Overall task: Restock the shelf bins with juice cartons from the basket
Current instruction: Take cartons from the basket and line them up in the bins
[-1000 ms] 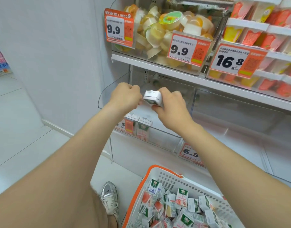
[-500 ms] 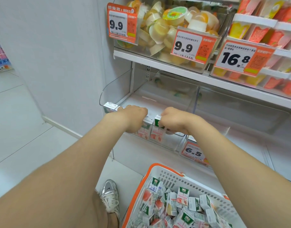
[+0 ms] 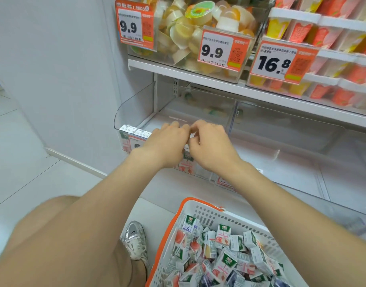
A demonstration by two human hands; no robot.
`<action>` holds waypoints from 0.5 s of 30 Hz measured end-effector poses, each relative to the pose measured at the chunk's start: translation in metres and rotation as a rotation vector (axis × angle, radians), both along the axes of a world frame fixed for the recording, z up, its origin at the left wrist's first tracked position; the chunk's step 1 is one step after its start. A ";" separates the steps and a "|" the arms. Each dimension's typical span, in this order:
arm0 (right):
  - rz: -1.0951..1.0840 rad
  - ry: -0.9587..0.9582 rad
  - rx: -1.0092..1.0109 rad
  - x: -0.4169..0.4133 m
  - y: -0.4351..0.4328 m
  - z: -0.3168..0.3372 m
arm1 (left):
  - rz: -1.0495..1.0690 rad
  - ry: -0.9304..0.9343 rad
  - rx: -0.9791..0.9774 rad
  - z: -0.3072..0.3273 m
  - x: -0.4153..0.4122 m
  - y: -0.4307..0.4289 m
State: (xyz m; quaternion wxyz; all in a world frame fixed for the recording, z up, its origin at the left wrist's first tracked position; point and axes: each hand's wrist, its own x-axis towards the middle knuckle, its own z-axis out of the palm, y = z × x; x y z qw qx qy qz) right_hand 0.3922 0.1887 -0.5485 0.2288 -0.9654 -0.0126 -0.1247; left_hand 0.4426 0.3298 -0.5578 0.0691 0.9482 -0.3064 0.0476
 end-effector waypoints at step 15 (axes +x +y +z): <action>0.078 0.726 -0.303 -0.158 -0.122 -0.124 | -0.317 0.617 0.539 -0.138 -0.105 -0.079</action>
